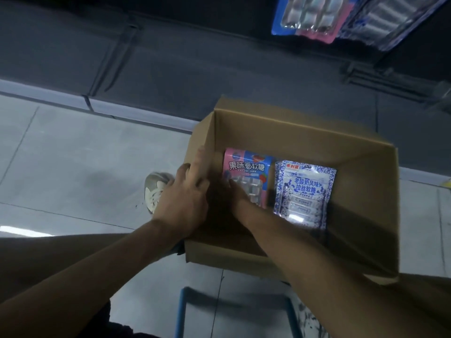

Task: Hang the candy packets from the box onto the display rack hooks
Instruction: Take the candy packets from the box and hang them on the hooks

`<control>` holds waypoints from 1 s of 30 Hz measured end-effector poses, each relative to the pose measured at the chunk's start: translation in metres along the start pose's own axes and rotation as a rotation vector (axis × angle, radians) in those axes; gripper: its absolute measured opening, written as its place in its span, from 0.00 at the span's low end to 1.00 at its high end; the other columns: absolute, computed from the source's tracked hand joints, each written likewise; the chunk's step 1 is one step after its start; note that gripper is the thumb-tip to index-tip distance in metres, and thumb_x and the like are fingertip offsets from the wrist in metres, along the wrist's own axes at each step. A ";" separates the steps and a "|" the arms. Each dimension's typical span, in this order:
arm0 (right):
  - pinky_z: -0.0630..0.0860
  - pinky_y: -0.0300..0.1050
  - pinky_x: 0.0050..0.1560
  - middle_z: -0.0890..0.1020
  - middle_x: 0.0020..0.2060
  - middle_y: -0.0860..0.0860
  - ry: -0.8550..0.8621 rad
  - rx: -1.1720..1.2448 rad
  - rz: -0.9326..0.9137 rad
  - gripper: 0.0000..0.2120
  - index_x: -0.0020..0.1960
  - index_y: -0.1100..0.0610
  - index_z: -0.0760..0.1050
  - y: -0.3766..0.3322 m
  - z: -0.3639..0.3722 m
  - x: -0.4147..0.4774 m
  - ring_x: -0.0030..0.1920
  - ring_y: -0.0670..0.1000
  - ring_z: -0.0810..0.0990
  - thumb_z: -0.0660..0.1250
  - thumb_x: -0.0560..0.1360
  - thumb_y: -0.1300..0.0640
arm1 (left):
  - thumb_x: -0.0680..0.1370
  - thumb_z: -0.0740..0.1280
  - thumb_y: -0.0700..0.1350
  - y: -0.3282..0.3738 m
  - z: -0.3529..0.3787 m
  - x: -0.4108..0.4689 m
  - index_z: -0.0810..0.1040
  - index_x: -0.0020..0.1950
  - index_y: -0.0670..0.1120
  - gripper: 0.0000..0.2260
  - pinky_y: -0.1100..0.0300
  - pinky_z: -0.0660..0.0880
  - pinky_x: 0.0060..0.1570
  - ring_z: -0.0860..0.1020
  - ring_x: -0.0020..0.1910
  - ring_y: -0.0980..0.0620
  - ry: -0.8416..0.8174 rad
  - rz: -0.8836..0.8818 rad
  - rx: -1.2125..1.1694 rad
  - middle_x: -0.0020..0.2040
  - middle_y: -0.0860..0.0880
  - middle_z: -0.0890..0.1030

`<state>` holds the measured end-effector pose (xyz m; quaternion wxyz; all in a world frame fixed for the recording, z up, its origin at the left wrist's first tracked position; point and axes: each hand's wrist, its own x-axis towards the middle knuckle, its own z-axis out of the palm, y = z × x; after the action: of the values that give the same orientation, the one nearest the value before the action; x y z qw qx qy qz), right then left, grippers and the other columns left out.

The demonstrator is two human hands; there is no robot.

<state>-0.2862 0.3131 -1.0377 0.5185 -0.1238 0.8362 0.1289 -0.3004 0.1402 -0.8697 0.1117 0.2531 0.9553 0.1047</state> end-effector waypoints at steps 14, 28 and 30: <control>0.70 0.57 0.69 0.77 0.69 0.53 0.387 -0.736 -0.293 0.13 0.65 0.51 0.81 0.039 -0.028 -0.046 0.72 0.57 0.72 0.68 0.81 0.54 | 0.75 0.75 0.50 -0.009 -0.005 0.005 0.84 0.53 0.49 0.10 0.45 0.82 0.47 0.80 0.57 0.37 0.006 0.134 0.221 0.76 0.39 0.71; 0.79 0.55 0.49 0.82 0.45 0.43 1.152 0.867 -0.050 0.10 0.47 0.50 0.80 0.130 -0.029 -0.225 0.46 0.49 0.81 0.78 0.71 0.60 | 0.83 0.63 0.54 0.038 -0.052 0.034 0.77 0.64 0.51 0.13 0.46 0.78 0.59 0.78 0.59 0.44 0.204 -0.063 -0.106 0.64 0.46 0.78; 0.80 0.52 0.50 0.85 0.42 0.44 1.166 1.110 0.033 0.12 0.43 0.47 0.80 0.147 -0.032 -0.253 0.45 0.48 0.83 0.82 0.69 0.58 | 0.86 0.60 0.56 0.049 -0.070 0.040 0.78 0.62 0.52 0.12 0.47 0.79 0.56 0.80 0.55 0.48 0.269 -0.156 -0.488 0.59 0.50 0.81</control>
<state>-0.2539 0.4584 -0.7833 -0.0177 0.1167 0.9161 -0.3832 -0.3303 0.1922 -0.7969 0.0495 0.1285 0.9247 0.3550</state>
